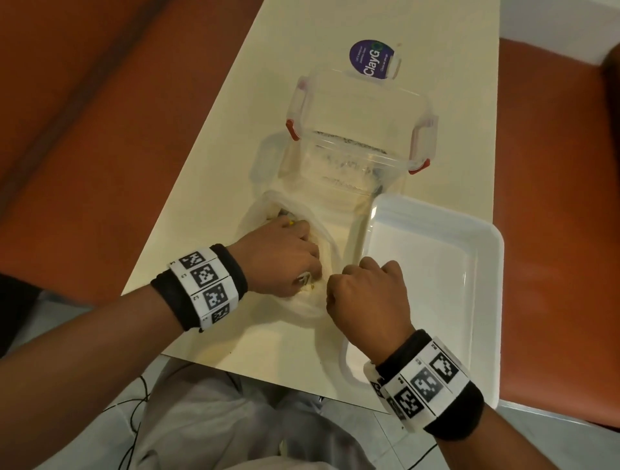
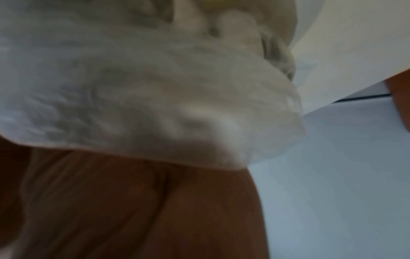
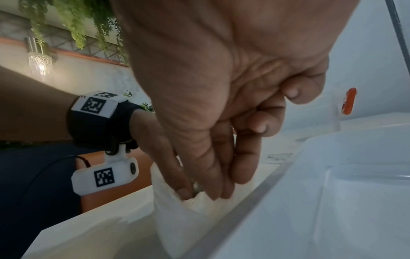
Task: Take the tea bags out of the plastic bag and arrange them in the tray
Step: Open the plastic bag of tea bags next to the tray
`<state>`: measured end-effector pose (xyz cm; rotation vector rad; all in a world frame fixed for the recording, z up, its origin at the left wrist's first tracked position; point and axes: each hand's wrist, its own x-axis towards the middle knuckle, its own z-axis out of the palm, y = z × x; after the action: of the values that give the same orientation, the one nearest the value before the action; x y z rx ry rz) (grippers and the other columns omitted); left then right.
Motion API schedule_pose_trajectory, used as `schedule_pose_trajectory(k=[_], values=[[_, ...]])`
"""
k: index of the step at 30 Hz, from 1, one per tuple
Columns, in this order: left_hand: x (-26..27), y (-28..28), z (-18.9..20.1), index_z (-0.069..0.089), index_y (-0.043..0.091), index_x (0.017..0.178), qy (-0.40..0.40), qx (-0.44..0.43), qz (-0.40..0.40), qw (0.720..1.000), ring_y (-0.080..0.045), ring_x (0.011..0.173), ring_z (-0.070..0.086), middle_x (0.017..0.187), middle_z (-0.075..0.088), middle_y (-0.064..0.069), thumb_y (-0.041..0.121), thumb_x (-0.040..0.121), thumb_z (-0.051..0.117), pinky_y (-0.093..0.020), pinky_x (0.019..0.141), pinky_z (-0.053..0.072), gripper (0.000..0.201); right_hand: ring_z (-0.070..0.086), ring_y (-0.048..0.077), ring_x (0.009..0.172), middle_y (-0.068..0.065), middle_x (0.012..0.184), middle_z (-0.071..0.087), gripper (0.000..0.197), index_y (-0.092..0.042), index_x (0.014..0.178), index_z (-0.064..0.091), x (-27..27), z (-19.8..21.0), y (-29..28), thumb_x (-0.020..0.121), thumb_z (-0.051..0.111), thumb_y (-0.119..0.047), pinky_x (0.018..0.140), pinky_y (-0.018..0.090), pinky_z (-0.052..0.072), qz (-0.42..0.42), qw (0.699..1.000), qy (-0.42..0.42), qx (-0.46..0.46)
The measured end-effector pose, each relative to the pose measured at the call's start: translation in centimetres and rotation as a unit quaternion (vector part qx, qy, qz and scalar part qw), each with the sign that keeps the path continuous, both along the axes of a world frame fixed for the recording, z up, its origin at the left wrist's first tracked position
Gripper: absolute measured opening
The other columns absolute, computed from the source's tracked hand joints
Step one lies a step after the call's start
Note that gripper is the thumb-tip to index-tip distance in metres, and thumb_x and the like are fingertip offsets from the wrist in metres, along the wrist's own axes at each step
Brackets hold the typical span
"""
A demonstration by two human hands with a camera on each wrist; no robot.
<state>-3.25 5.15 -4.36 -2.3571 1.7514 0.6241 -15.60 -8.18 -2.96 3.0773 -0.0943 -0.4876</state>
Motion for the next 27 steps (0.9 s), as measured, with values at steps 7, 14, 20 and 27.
schedule_pose_trajectory(k=[7,14,20,27], values=[[0.1,2.1,-1.5,0.058,0.036,0.113,-0.02,-0.039,0.006,0.999,-0.024,0.115,0.051,0.113,0.065,0.014,0.055,0.08,0.059,-0.045,0.092,0.039,0.038,0.046,0.026,0.102,0.001,0.109,0.056,0.056,-0.045,0.133,0.05,-0.3,0.5,-0.3,0.081,0.057,-0.063,0.083,0.043,0.032,0.036,0.997,0.057,0.039],[0.4,3.1,-2.3,0.063,0.041,0.104,-0.06,-0.067,0.018,0.996,-0.024,0.103,0.055,0.105,0.068,0.016,0.062,0.073,0.059,-0.04,0.079,0.035,0.038,0.054,0.021,0.092,-0.01,0.089,0.071,0.023,-0.038,0.113,0.063,1.3,-1.0,0.0,0.091,0.057,-0.035,0.076,0.039,0.03,0.014,0.999,0.02,0.045],[-0.4,2.6,-2.5,0.063,0.043,0.109,-0.033,-0.063,0.056,0.996,-0.024,0.106,0.051,0.107,0.068,0.018,0.065,0.078,0.051,-0.042,0.084,0.031,0.04,0.055,0.016,0.108,-0.018,0.118,0.066,0.036,-0.044,0.129,0.055,1.2,1.0,-1.6,0.093,0.057,-0.05,0.088,0.039,0.037,-0.043,0.986,0.047,0.151],[0.4,2.5,-2.1,0.057,0.038,0.09,0.03,-0.012,0.084,0.996,-0.015,0.113,0.039,0.101,0.057,0.024,0.06,0.087,0.055,-0.036,0.082,0.021,0.022,0.065,0.017,0.101,-0.013,0.111,0.071,0.031,-0.038,0.125,0.063,0.8,1.5,-1.9,0.095,0.057,-0.042,0.081,0.032,0.052,-0.059,0.983,0.105,0.141]])
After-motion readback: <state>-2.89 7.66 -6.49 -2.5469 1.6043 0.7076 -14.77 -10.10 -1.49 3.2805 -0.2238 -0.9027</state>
